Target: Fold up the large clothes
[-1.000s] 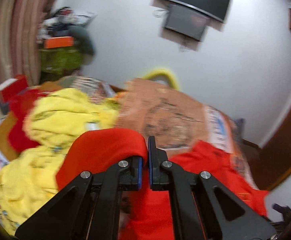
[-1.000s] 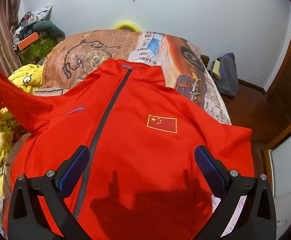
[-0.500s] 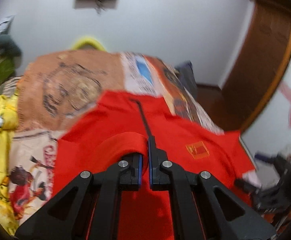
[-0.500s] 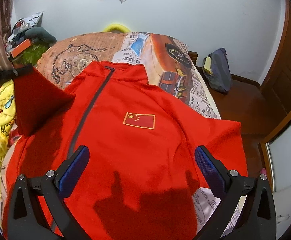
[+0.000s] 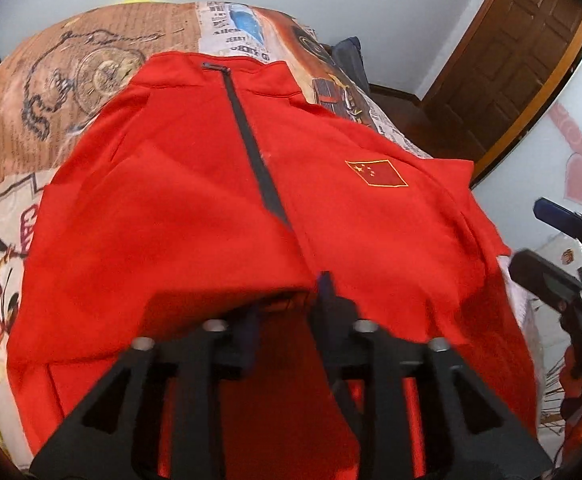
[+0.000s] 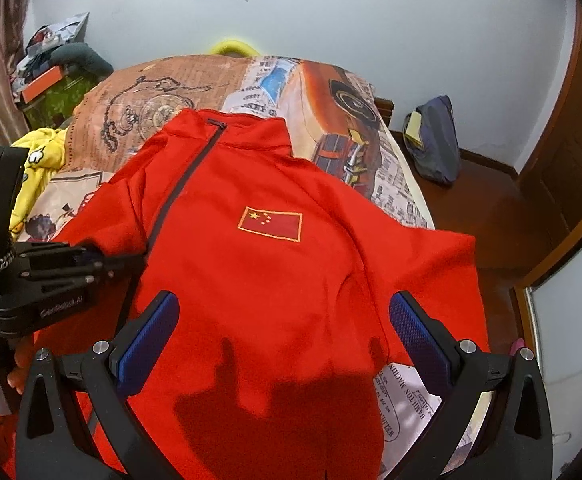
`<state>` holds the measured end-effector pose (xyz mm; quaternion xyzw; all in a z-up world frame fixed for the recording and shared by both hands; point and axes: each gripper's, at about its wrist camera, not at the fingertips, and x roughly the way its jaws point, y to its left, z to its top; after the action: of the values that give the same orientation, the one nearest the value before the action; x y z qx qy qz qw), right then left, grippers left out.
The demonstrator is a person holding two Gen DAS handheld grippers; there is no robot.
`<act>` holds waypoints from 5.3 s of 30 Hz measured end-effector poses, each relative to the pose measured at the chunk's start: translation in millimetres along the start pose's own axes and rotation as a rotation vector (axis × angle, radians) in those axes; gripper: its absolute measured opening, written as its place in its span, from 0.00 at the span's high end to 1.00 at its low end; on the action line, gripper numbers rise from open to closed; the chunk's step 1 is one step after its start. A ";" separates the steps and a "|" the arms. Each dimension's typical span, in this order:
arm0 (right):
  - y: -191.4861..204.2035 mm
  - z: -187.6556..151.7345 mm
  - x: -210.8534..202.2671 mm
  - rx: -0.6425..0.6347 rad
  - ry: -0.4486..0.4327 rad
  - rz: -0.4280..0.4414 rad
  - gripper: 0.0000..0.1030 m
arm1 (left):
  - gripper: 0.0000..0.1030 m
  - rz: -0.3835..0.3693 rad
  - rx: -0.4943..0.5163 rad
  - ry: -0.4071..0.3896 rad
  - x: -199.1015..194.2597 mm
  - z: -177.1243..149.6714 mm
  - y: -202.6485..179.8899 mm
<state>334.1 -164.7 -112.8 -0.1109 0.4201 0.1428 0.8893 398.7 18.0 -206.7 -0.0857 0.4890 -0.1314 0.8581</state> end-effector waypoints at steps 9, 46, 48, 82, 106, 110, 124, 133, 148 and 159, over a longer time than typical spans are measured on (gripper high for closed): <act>53.3 22.9 -10.2 -0.086 -0.037 0.068 0.00 | 0.50 0.106 -0.066 -0.103 -85.8 -28.4 60.5; 311.2 22.2 130.7 -0.583 0.208 0.220 0.82 | 0.49 0.356 -0.312 -0.116 -153.6 -147.6 243.2; 304.7 28.0 128.0 -0.537 0.206 0.249 0.87 | 0.49 0.362 -0.305 -0.125 -155.1 -145.6 239.9; -30.9 75.7 -16.6 0.093 -0.135 0.060 0.90 | 0.49 0.306 -0.217 -0.030 -63.2 -38.8 130.9; -136.4 -35.2 39.6 0.390 0.223 0.196 0.49 | 0.43 0.332 -0.201 0.054 -39.7 -61.3 127.8; -167.9 -42.6 23.3 0.494 0.200 0.208 0.44 | 0.43 0.314 -0.207 0.008 -56.2 -53.4 121.9; -231.5 -112.0 57.2 0.880 0.234 0.266 0.36 | 0.43 0.225 -0.189 -0.056 -64.6 -39.3 91.5; -242.5 -83.3 80.3 0.921 0.175 0.060 0.40 | 0.43 0.307 -0.102 -0.026 -47.7 -43.2 79.7; -227.2 9.8 2.5 0.550 -0.086 -0.127 0.91 | 0.43 0.349 -0.071 -0.041 -51.8 -52.7 78.6; -88.1 68.5 -46.4 0.106 -0.186 0.082 0.91 | 0.43 0.313 -0.075 -0.075 -68.3 -56.9 76.7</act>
<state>385.6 -232.8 -27.3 -0.0329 0.3470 0.1664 0.9224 327.3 111.0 -201.0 -0.0454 0.4687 0.0255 0.8818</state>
